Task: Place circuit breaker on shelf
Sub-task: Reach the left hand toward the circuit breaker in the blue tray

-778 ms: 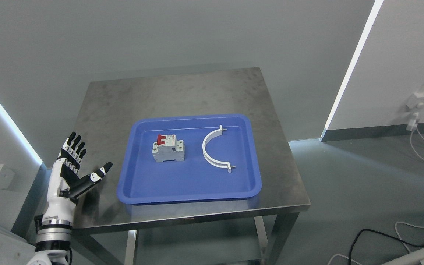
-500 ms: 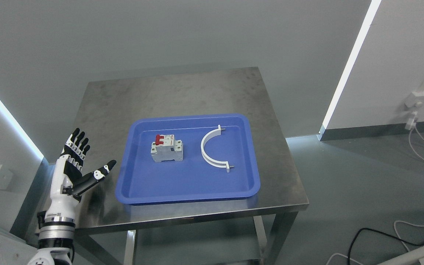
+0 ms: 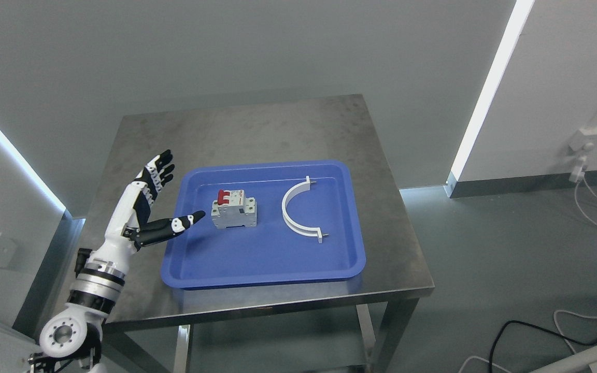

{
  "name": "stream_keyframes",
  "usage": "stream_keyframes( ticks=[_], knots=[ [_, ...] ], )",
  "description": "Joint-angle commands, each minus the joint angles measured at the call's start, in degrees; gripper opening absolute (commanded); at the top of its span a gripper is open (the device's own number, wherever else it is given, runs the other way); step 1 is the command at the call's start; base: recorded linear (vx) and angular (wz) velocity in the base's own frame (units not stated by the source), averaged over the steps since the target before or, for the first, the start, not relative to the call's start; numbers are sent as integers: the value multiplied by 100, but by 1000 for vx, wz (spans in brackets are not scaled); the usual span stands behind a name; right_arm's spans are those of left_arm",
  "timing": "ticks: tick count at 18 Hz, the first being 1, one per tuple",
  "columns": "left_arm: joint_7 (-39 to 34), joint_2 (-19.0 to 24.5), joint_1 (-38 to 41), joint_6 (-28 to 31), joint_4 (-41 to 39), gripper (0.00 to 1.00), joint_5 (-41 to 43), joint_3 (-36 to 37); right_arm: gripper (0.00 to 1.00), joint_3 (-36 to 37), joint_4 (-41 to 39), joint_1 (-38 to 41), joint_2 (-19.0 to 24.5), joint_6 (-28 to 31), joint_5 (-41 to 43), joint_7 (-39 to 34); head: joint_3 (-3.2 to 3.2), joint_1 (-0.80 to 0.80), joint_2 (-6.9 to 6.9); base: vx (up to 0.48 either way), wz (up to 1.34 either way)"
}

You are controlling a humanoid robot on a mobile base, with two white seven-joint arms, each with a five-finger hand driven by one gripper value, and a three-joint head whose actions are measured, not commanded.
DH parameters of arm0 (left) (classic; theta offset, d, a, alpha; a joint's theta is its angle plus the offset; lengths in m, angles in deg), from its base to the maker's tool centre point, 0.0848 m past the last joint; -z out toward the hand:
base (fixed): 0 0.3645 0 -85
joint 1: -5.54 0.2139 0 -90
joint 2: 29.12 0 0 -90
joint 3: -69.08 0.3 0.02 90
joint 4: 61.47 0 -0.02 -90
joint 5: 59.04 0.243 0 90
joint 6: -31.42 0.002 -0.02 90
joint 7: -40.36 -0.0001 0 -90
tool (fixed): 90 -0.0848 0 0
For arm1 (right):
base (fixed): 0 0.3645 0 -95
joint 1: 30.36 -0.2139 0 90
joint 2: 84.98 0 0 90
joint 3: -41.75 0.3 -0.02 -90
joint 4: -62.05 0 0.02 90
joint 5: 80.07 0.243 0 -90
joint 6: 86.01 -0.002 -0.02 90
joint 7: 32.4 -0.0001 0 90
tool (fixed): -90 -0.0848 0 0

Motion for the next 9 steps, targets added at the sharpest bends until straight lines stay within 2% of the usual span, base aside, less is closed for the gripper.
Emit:
stream_keyframes(
  ticks=[1, 5, 9],
  knots=[
    [846, 600, -489, 343, 197, 94, 1500, 764, 100, -114, 8, 0, -100, 368, 0, 4, 0, 0, 0, 0, 0],
    [1138, 609, -630, 352, 240, 93, 2220, 773, 100, -114, 0, 0, -100, 368, 0, 4, 0, 0, 0, 0, 0],
    [1182, 574, -884, 466, 487, 83, 2442, 931, 100, -114, 0, 0, -100, 368, 0, 4, 0, 0, 0, 0, 0]
  ],
)
